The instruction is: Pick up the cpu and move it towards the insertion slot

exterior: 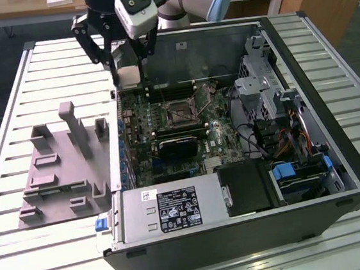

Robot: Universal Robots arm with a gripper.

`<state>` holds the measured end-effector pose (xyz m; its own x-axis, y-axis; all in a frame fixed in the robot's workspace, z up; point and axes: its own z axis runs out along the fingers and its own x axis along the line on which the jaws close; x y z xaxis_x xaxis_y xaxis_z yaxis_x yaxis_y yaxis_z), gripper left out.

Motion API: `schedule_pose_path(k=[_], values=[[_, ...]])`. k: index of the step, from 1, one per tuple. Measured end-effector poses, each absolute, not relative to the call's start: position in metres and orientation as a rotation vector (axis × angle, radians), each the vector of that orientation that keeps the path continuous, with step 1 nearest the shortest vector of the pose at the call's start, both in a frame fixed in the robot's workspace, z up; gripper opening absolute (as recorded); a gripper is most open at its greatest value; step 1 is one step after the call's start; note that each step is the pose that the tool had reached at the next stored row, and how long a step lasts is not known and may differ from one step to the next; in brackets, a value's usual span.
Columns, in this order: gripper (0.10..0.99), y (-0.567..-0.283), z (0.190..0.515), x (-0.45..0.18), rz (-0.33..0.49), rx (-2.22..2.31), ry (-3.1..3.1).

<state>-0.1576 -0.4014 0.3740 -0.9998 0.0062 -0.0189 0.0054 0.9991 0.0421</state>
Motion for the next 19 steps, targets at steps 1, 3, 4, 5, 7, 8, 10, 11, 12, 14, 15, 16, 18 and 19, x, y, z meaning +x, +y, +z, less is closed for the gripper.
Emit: schedule_pose_path(k=[1, 3, 4, 5, 7, 8, 10, 11, 12, 14, 15, 16, 18, 19], values=[[0.537, -0.401, 0.374, -0.153, 0.066, 0.009, 3.122], [0.537, -0.401, 0.374, -0.145, 0.066, 0.009, 3.122], [0.537, -0.401, 0.374, -0.141, 0.066, 0.009, 3.122], [0.537, -0.401, 0.374, -0.136, 0.066, 0.009, 3.122], [0.537, -0.401, 0.374, -0.125, 0.066, 0.009, 3.122], [0.537, -0.401, 0.374, -0.12, 0.066, 0.009, 3.122], [0.537, -0.401, 0.374, -0.111, 0.066, 0.009, 3.122], [0.537, -0.401, 0.374, -0.106, 0.066, 0.009, 3.122], [0.537, -0.401, 0.374, -0.102, 0.066, 0.009, 3.122], [0.537, -0.401, 0.374, -0.093, 0.066, 0.009, 3.122], [0.537, -0.401, 0.374, -0.088, 0.066, 0.009, 3.122], [0.537, -0.401, 0.374, -0.084, 0.066, 0.009, 3.122], [0.537, -0.401, 0.374, -0.075, 0.066, 0.009, 3.122], [0.537, -0.401, 0.374, -0.07, 0.066, 0.009, 3.122]])
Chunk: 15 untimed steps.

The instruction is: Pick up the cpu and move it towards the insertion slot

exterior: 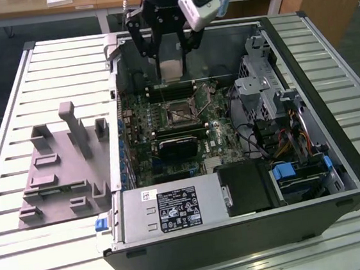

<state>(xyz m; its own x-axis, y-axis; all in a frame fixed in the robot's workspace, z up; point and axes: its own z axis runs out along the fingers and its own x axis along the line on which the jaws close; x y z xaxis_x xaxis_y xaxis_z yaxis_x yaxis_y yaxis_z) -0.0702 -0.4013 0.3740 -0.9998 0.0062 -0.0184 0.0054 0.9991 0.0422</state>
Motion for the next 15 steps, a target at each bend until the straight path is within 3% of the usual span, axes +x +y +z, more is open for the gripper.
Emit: schedule_pose_path(k=[15], values=[[0.537, -0.398, 0.374, -0.026, 0.066, 0.009, 3.122]])
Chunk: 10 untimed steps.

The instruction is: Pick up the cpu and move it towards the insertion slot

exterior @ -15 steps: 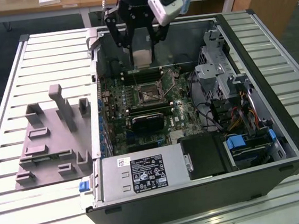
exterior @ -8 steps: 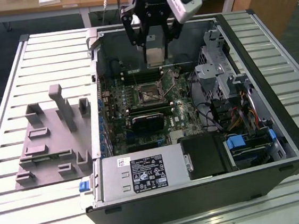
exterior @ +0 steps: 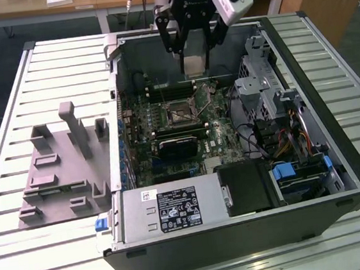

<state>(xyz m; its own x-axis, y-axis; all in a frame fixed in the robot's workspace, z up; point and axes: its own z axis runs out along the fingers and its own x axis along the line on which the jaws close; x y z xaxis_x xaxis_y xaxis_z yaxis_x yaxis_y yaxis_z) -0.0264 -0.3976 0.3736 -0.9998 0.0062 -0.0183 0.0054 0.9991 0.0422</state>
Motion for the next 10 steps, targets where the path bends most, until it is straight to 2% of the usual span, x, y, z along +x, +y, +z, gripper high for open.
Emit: schedule_pose_path(k=[10], values=[[0.537, -0.383, 0.372, -0.023, 0.066, 0.009, 3.122]])
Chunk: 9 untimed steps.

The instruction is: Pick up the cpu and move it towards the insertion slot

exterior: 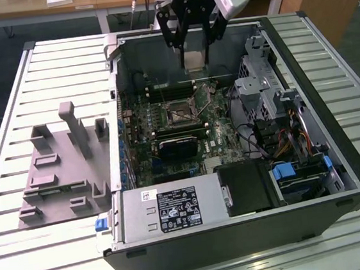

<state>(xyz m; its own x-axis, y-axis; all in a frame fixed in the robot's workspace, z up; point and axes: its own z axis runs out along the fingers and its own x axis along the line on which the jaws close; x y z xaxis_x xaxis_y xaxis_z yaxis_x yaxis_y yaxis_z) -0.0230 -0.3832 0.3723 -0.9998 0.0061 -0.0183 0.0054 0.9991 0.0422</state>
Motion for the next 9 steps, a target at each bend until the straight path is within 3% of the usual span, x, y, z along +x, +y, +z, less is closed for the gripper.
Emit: schedule_pose_path(k=[9], values=[[0.537, -0.368, 0.37, -0.023, 0.066, 0.009, 3.122]])
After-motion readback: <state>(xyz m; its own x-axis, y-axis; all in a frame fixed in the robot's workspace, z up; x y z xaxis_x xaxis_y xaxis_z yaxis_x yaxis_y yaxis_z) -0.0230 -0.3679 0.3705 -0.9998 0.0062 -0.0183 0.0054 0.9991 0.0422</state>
